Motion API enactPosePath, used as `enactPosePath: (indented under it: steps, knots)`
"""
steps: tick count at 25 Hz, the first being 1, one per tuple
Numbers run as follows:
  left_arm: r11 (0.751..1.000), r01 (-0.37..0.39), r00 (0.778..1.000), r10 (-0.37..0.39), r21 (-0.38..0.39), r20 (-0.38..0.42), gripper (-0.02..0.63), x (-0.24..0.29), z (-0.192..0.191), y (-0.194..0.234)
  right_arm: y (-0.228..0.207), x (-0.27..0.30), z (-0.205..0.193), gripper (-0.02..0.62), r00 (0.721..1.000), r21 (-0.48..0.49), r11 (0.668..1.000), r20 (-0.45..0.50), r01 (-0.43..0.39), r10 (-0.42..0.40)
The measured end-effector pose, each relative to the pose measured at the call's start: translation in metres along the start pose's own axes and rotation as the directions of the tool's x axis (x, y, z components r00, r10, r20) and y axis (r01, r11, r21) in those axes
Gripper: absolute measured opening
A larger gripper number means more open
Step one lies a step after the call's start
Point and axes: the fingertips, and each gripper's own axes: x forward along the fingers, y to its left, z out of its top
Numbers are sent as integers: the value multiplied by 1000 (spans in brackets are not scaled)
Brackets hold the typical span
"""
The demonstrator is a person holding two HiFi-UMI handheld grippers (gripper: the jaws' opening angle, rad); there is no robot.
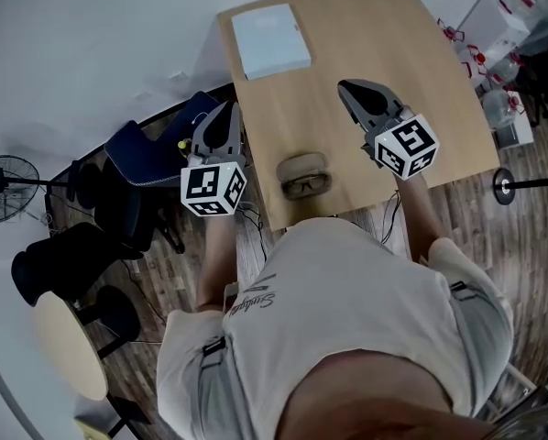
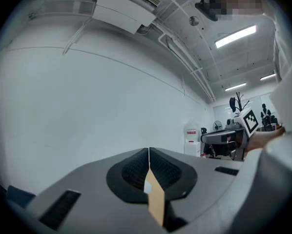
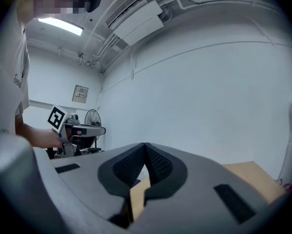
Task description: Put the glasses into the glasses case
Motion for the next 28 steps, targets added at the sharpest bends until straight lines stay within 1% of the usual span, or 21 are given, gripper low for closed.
enactPosePath:
  steps: [5, 10, 13, 16, 20, 23, 28]
  knots:
    - [1000, -19, 999, 20, -10, 25, 17, -8, 6, 0, 3, -7, 14, -5, 999, 15, 1000, 22, 23, -24]
    - [1000, -27, 1000, 27, -3, 15, 15, -14, 9, 5, 3, -8, 21, -5, 998, 32, 998, 39, 54, -55]
    - [999, -39, 999, 39, -2, 1, 16, -18, 7, 6, 1, -10, 23, -5, 996, 59, 996, 57, 67, -70]
    - [999, -53, 998, 53, -4, -15, 17, -23, 4, 10, 4, -9, 23, -5, 996, 63, 996, 59, 65, -69]
    - [997, -77, 995, 76, -11, -64, 15, -25, -6, 18, 9, -7, 20, -5, 997, 55, 997, 52, 56, -59]
    - [997, -72, 995, 70, -30, -67, 17, -26, -9, 19, 12, -7, 17, -5, 998, 47, 998, 43, 50, -52]
    - [998, -59, 996, 56, -35, -64, 17, -22, -11, 16, 10, -10, 18, -5, 997, 41, 998, 47, 52, -54]
